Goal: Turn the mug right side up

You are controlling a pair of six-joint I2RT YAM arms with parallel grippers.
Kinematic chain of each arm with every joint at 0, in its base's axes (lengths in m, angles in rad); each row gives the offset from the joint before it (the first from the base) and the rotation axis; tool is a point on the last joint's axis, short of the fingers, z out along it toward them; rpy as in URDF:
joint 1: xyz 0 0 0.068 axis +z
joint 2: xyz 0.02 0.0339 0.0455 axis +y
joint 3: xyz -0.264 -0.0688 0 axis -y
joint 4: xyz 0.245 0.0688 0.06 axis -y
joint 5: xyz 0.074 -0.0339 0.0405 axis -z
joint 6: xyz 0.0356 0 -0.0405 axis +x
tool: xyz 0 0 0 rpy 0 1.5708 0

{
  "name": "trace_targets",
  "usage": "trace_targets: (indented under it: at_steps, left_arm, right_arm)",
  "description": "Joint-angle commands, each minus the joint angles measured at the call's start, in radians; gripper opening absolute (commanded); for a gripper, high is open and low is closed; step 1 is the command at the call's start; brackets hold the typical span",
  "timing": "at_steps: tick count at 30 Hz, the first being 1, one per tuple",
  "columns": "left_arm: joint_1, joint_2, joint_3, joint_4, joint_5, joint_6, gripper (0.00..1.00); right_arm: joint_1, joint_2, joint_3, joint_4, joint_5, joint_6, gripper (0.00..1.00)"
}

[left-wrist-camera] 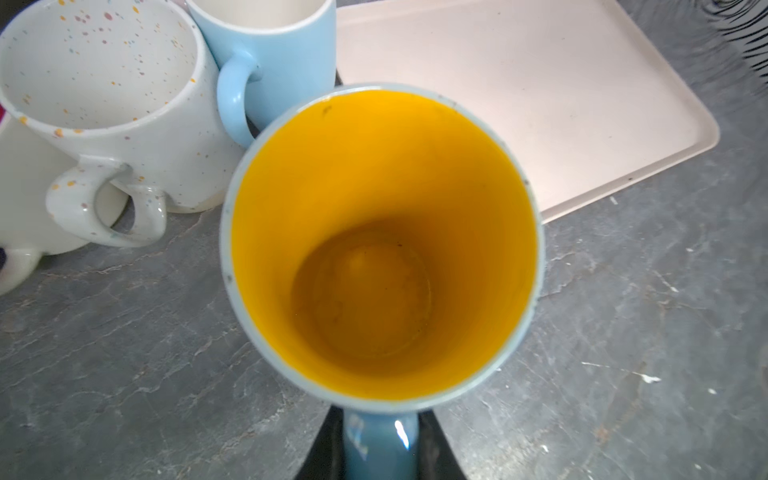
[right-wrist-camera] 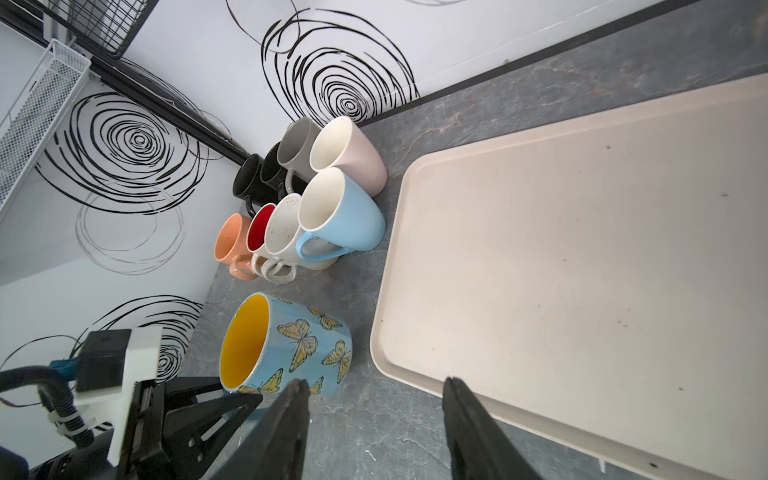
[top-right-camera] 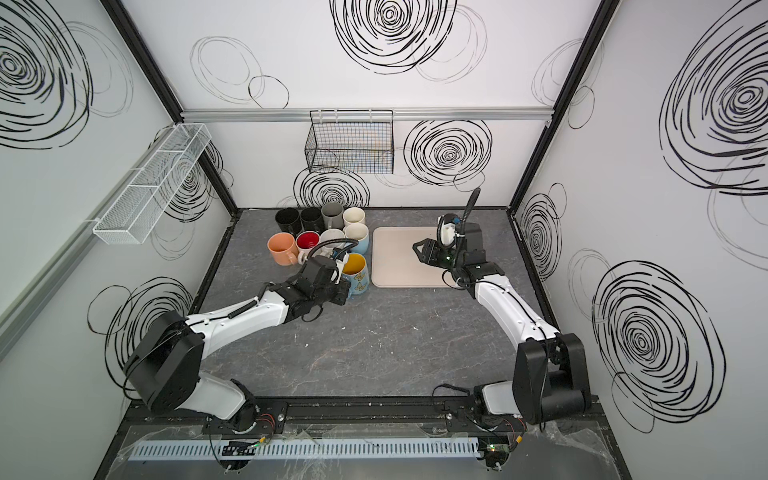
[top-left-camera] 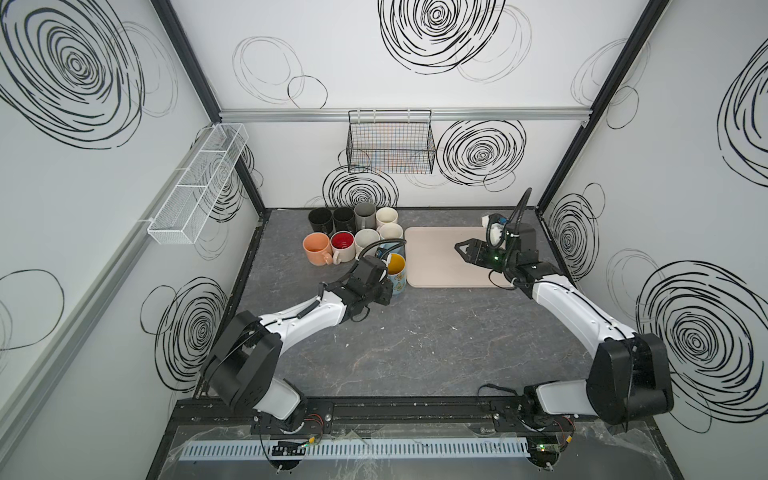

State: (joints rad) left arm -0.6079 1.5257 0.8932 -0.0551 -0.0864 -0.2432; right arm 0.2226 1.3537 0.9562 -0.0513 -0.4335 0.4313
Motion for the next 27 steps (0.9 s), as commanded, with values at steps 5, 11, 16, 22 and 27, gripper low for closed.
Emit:
trace_targets:
  at_steps: [5, 11, 16, 22, 27]
  left_arm:
    - [-0.003, 0.098, 0.113, 0.149, -0.110, 0.075, 0.00]
    - [0.012, 0.174, 0.121, 0.262, -0.150, 0.043, 0.00]
    - [0.008, 0.186, 0.119, 0.293, -0.181, 0.018, 0.28]
    - [0.001, 0.133, 0.099, 0.281, -0.205, 0.006, 0.50]
    - [0.000, 0.021, 0.075, 0.248, -0.209, 0.013, 0.56]
  right_arm:
    - [-0.024, -0.098, -0.036, -0.065, 0.190, -0.081, 0.56]
    - [-0.026, -0.232, -0.072, -0.058, 0.397, -0.129, 0.60]
    - [-0.028, -0.398, -0.195, 0.084, 0.582, -0.175, 0.70]
    - [-0.035, -0.542, -0.342, 0.257, 0.749, -0.252, 0.86]
    - [-0.053, -0.540, -0.337, 0.260, 0.799, -0.295, 0.96]
